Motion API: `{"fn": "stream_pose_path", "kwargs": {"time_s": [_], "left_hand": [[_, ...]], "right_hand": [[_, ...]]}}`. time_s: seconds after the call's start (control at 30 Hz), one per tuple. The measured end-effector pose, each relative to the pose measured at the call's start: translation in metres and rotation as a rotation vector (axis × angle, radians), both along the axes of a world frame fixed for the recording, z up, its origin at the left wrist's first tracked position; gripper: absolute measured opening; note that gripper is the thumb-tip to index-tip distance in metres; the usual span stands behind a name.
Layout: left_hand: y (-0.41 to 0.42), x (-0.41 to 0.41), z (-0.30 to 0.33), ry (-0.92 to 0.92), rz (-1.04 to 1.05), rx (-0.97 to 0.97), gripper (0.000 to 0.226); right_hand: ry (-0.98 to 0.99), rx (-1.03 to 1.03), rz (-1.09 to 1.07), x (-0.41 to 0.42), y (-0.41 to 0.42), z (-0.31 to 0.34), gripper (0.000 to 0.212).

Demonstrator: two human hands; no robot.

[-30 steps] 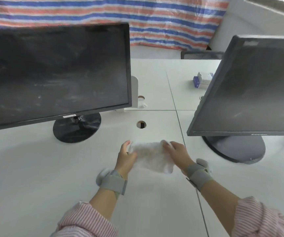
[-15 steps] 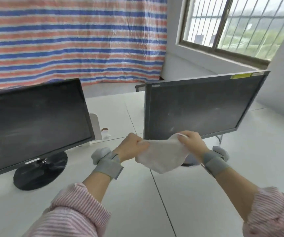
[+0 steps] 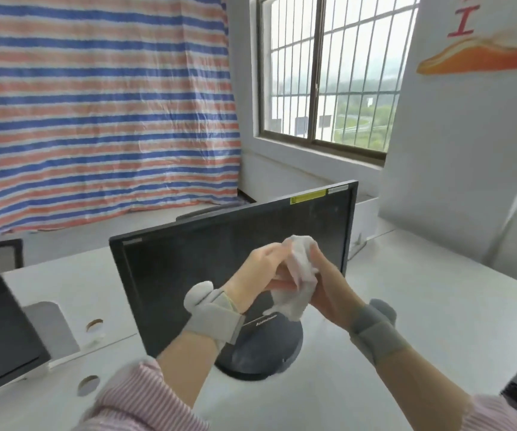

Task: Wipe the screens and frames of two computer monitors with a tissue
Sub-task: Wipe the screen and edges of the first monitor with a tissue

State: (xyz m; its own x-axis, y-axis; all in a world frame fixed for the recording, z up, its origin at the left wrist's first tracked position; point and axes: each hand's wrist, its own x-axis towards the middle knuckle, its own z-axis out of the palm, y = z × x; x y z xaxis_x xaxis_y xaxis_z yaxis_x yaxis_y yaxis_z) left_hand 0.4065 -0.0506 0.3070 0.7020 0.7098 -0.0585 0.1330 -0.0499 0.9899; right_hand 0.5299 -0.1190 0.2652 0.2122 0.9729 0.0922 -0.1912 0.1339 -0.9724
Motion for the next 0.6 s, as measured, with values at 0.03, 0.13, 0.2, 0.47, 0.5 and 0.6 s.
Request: {"fn": "stream_pose_path", "kwargs": {"time_s": [0.03, 0.13, 0.2, 0.47, 0.5, 0.6], "left_hand": [[-0.002, 0.022, 0.004, 0.021, -0.01, -0.017, 0.041], [0.0, 0.084, 0.006, 0.096, -0.07, -0.07, 0.052], [0.006, 0.105, 0.002, 0.152, -0.128, -0.014, 0.059], [0.052, 0.175, 0.001, 0.245, 0.359, 0.87, 0.024], [0.058, 0.176, 0.004, 0.272, 0.455, 1.041, 0.023], [0.081, 0.18, 0.011, 0.426, 0.629, 1.334, 0.029]], "right_hand": [[-0.017, 0.018, -0.016, 0.012, 0.002, 0.002, 0.061], [-0.109, 0.029, -0.06, 0.064, 0.002, 0.003, 0.059], [-0.177, 0.005, -0.038, 0.089, -0.001, 0.002, 0.044], [-0.584, -0.131, -0.575, 0.197, 0.038, -0.011, 0.015], [-0.657, -0.116, -0.618, 0.207, 0.046, -0.008, 0.023], [-0.842, -0.098, -0.732, 0.236, 0.072, 0.003, 0.048]]}}
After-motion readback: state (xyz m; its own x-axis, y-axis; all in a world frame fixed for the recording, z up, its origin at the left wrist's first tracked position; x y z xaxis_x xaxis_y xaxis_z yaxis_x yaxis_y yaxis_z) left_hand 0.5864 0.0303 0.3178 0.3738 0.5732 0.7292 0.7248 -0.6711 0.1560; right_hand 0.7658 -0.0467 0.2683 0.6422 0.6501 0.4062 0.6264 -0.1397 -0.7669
